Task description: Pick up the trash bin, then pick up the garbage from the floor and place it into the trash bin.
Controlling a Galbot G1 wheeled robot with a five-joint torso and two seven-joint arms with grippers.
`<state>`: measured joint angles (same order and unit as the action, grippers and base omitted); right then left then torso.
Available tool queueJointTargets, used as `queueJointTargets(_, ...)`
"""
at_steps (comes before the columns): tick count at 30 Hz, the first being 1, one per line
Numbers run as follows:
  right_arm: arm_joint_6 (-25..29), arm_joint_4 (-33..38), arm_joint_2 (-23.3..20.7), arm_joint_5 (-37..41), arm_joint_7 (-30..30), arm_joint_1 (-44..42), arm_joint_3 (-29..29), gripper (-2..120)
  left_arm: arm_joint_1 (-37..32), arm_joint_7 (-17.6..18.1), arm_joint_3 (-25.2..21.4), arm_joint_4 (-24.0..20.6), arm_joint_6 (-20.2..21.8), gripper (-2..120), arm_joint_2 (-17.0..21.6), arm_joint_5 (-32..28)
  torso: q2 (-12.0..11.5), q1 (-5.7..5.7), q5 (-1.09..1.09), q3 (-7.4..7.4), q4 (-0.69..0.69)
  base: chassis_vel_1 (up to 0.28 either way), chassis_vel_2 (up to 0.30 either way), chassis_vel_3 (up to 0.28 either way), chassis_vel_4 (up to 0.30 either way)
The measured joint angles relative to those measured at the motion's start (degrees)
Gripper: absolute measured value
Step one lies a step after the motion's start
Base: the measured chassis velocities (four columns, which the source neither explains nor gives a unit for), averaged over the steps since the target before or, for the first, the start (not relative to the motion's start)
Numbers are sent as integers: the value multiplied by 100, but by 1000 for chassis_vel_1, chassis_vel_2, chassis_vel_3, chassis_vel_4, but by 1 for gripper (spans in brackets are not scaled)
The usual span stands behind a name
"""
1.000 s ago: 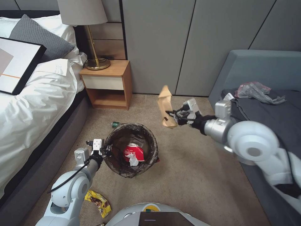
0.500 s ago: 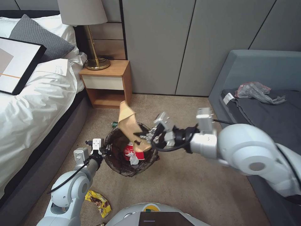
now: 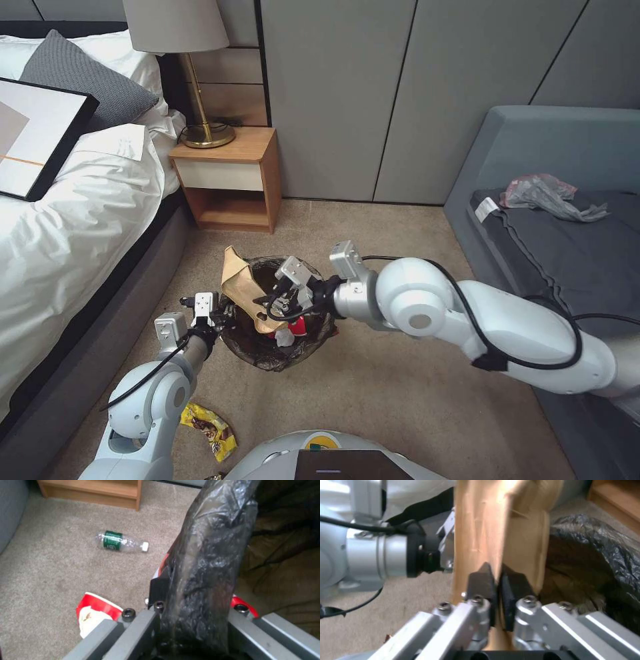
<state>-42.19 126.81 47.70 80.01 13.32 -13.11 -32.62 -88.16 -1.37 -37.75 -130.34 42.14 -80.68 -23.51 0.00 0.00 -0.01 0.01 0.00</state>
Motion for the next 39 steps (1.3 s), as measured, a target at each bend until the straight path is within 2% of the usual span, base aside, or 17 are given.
queueJointTargets(4,2,-140,41,-30,-1,-73,26,26,15,3,6,12,0,0,-28,3,0,0,0,0,0,0,0,0,0)
queueJointTargets(7,3,-155,29,-58,-3,-126,61,32,20,9,7,15,0,0,-31,2,0,0,0,0,0,0,0,0,0)
queueJointTargets(9,4,-165,9,-111,-11,-183,107,45,29,17,7,18,0,0,-32,0,0,0,1,0,-1,0,0,0,0)
queueJointTargets(10,4,-165,9,-111,-11,-183,107,45,29,17,7,18,0,0,-32,0,0,0,1,0,-1,0,0,0,0)
queueJointTargets(17,5,-27,-163,-190,-15,-672,589,75,37,62,-9,21,0,0,-10,-38,0,0,1,-1,0,0,0,0,0)
queueJointTargets(21,5,107,-227,-191,-6,-808,832,84,35,69,-17,8,0,0,-1,-57,0,0,1,-1,0,0,0,0,0)
queueJointTargets(24,48,400,-315,-185,34,-1014,1490,98,30,93,-24,-14,0,0,8,-82,0,0,1,-1,0,0,0,0,0)
queueJointTargets(28,224,549,-369,-287,179,-1145,1935,100,29,132,-23,-30,0,0,9,-93,0,0,2,-1,1,0,0,0,0)
queueJointTargets(30,543,596,-472,-1023,324,-1550,2732,100,30,167,-11,-85,0,0,19,-96,0,0,1,-1,2,0,0,0,0)
queueJointTargets(31,543,596,-472,-1023,324,-1550,2732,100,30,167,-11,-85,0,0,19,-96,0,0,1,-1,2,0,0,0,0)
queueJointTargets(33,727,591,-520,-1756,391,-1978,3514,100,39,189,-4,-124,0,0,28,-99,0,0,2,-1,0,0,0,0,0)
queueJointTargets(34,727,591,-520,-1756,391,-1978,3514,100,39,189,-4,-124,0,0,28,-99,0,0,2,-1,0,0,0,0,0)
queueJointTargets(36,950,550,-519,-2497,413,-2666,4555,100,29,217,-10,-176,0,0,55,-105,0,0,2,-1,-1,0,0,0,0)
queueJointTargets(37,950,550,-519,-2497,413,-2666,4555,100,29,217,-10,-176,0,0,55,-105,0,0,2,-1,-1,0,0,0,0)
queueJointTargets(39,1172,497,-356,-3016,389,-3440,5543,100,15,256,-20,-200,0,0,85,-120,0,0,1,-1,-2,0,0,0,0)
